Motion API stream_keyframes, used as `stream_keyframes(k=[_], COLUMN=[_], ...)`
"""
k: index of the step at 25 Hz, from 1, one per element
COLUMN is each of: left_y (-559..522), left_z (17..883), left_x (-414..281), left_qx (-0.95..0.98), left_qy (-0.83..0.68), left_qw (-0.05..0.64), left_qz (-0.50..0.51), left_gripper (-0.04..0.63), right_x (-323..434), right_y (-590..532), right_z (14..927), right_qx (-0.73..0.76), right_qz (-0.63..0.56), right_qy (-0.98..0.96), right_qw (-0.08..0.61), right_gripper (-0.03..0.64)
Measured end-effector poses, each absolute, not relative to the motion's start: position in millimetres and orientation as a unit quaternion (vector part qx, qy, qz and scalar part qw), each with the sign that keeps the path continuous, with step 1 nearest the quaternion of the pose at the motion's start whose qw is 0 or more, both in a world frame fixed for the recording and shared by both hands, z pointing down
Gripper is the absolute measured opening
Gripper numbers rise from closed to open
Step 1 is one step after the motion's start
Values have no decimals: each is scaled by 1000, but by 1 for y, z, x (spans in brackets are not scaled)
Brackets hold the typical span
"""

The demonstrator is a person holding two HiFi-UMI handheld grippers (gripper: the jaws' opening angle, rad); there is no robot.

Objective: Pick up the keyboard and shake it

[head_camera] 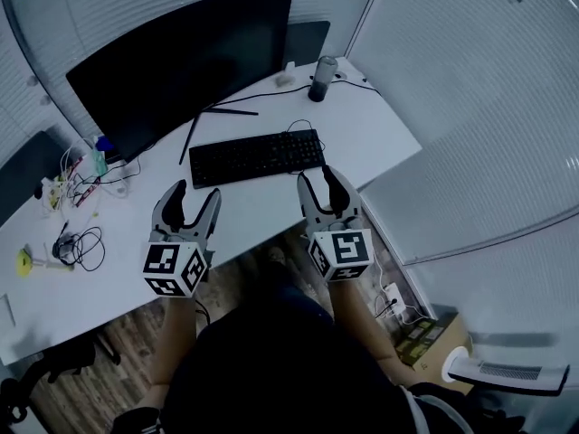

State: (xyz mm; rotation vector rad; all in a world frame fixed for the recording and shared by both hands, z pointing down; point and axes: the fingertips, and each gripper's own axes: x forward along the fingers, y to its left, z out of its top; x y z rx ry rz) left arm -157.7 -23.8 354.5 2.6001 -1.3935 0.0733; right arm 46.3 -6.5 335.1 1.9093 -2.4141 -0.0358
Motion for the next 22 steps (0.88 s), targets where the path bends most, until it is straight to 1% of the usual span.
stream_keyframes(k=[7, 11, 20, 22], left_y=[-107, -147, -197, -203], left_z=[403, 435, 504, 518], left_x=[-137, -126, -137, -142], left_qx=[851, 835, 789, 784], left_qy=[-504, -514, -549, -548], left_qw=[136, 180, 246, 259], left_qz=[59, 75, 125, 135], left_gripper=[268, 271, 288, 308], right_x=[92, 114, 150, 157], right_y=[-103, -149, -217, -226], right_z=[387, 419, 491, 505], right_qx=[596, 578, 541, 539], right_qz=[24, 46, 112, 133], right_qy=[-800, -810, -820, -817], right_qw=[65, 92, 148, 157], right_gripper=[181, 181, 199, 210])
